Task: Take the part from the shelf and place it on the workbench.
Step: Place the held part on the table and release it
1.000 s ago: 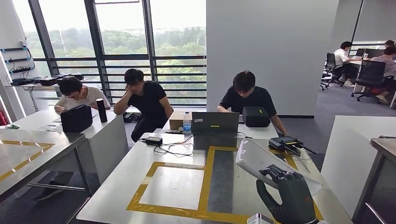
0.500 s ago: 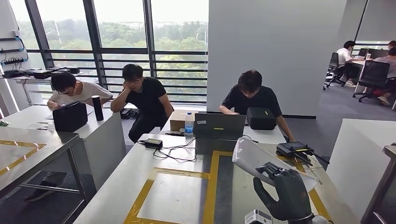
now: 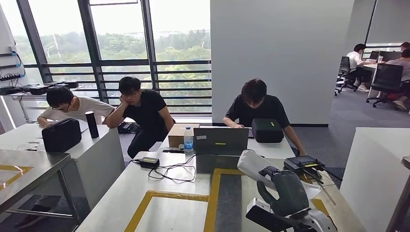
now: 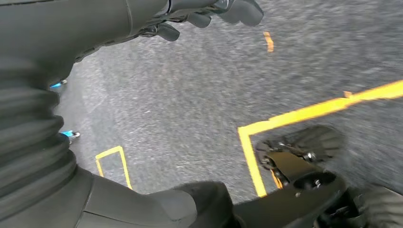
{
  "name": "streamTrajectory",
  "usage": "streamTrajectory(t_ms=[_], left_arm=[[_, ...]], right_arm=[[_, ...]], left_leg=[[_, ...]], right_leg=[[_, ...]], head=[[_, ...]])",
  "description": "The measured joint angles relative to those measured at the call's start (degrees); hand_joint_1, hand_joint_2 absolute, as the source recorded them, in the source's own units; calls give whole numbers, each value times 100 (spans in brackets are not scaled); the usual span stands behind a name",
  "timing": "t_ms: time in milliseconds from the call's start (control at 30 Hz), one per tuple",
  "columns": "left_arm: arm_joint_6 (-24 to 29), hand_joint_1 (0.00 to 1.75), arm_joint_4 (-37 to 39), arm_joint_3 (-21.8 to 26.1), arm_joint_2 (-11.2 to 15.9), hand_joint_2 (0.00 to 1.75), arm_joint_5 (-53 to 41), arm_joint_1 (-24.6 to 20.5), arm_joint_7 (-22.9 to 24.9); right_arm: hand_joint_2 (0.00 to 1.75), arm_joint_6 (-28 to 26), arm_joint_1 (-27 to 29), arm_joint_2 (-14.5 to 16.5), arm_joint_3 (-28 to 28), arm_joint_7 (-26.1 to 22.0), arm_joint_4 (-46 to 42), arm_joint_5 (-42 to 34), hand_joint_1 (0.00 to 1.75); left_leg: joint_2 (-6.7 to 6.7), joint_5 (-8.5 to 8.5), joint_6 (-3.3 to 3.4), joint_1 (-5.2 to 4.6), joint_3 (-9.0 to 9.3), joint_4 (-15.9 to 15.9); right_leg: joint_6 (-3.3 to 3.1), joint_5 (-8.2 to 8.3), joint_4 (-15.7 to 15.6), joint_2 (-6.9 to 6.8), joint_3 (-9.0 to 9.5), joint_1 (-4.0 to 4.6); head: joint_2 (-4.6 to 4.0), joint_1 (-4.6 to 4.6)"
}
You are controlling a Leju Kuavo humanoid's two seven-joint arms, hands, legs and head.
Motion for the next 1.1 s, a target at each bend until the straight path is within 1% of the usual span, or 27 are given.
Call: streamTrajectory(t_ms=[33, 67, 100, 133, 167, 233, 267, 300, 367, 400, 500, 633, 700, 733, 767, 833, 900, 967, 1100], left_arm=[[-15, 0, 1, 0, -5, 175, -17, -16, 11], [-27, 0, 1, 0, -9, 175, -37, -23, 18], [-38, 0, 1, 0, -8, 175, -55, -24, 22], [-45, 0, 1, 0, -7, 175, -69, -25, 25], [-56, 0, 1, 0, -4, 175, -78, -28, 25], [-99, 0, 2, 0, 2, 175, -102, -34, 20], [-147, 0, 4, 0, 4, 175, -116, -43, 8], [-203, 0, 5, 0, 5, 175, -131, -52, -6], [-328, 0, 4, 0, 1, 175, -158, -74, -35], [-380, 0, 3, 0, -3, 175, -168, -81, -49], [-449, 0, 2, 0, -5, 175, -175, -123, -86], [-440, 0, 4, 3, -10, 175, -166, -142, -73], [-439, 0, 6, 13, -13, 175, -160, -128, -49], [-439, 0, 8, 18, -13, 175, -159, -120, -38], [-439, 0, 9, 22, -11, 175, -157, -111, -36], [-424, 0, 10, 40, -6, 87, -115, -80, -81], [-393, 0, 10, 93, -3, 0, -50, -31, -143], [-378, 0, 10, 135, -3, 0, -23, 3, -166], [-378, 0, 11, 147, -2, 0, -16, 23, -155]], right_arm=[[175, 20, -107, 85, 51, -23, 296, 7, 175], [175, 40, -199, 170, 107, -38, 596, 19, 175], [175, 50, -287, 260, 162, -47, 920, 37, 175], [175, 48, -367, 347, 209, -54, 1230, 52, 175], [175, 51, -442, 432, 254, -59, 1521, 69, 175], [175, 92, -576, 600, 350, -73, 2070, 100, 175], [175, 146, -635, 679, 407, -73, 2324, 111, 175], [175, 214, -678, 748, 460, -71, 2551, 118, 175], [175, 372, -741, 878, 567, -50, 2942, 139, 175], [175, 441, -761, 945, 621, -30, 3104, 163, 175], [175, 594, -845, 1132, 802, 58, 3506, 247, 175], [0, 730, -869, 1330, 998, 90, 3814, 340, 0], [0, 781, -878, 1429, 1090, 113, 3907, 377, 0], [0, 806, -882, 1476, 1137, 130, 3951, 395, 0], [0, 823, -885, 1522, 1179, 150, 3991, 406, 0], [0, 839, -889, 1589, 1240, 184, 4047, 405, 0], [0, 834, -910, 1627, 1281, 226, 4093, 378, 0], [0, 826, -933, 1644, 1307, 252, 4122, 360, 0], [0, 811, -949, 1646, 1315, 261, 4134, 345, 0]], left_leg=[[4, -126, -15, 0, -258, 352], [5, -234, -26, 1, -494, 619], [6, -270, -22, 1, -665, 735], [6, -186, -7, -1, -749, 669], [7, 25, 19, -3, -741, 414], [10, 621, 80, -18, -599, -335], [9, 814, 104, -30, -522, -611], [7, 926, 125, -41, -481, -764], [-3, 921, 167, -51, -433, -815], [-8, 941, 172, -46, -416, -845], [-26, 954, 163, -29, -357, -929], [-64, 899, 220, -33, -353, -923], [-67, 885, 240, -44, -356, -914], [-64, 880, 246, -50, -357, -910], [-61, 878, 250, -55, -356, -906], [-57, 878, 254, -59, -352, -902], [-57, 883, 259, -59, -346, -899], [-58, 888, 263, -59, -341, -899], [-58, 892, 264, -58, -340, -900]], right_leg=[[-19, -47, 1, 6, 46, 7], [-27, -97, 2, 14, 96, 15], [-29, -150, 3, 23, 155, 22], [-27, -206, 4, 31, 225, 27], [-21, -267, 5, 34, 304, 29], [2, -382, 11, 34, 451, 34], [25, -432, 14, 37, 496, 41], [58, -473, 12, 40, 522, 45], [123, -523, -37, 46, 561, 50], [134, -518, -75, 46, 591, 53], [91, -456, -148, 49, 655, 68], [68, -455, -177, 37, 685, 68], [32, -501, -234, 32, 721, 66], [31, -525, -261, 32, 737, 63], [47, -539, -279, 32, 747, 59], [115, -539, -286, 33, 752, 51], [157, -536, -290, 32, 758, 49], [172, -533, -290, 31, 760, 49], [176, -531, -290, 30, 762, 50]], head=[[0, -3], [1, -4], [0, -7], [0, -7], [0, -8], [-1, -9], [-2, -10], [-1, -10], [-1, -10], [1, -9], [1, -4], [0, 7], [0, 13], [0, 15], [0, 16], [0, 16], [0, 16], [0, 16], [0, 17]])
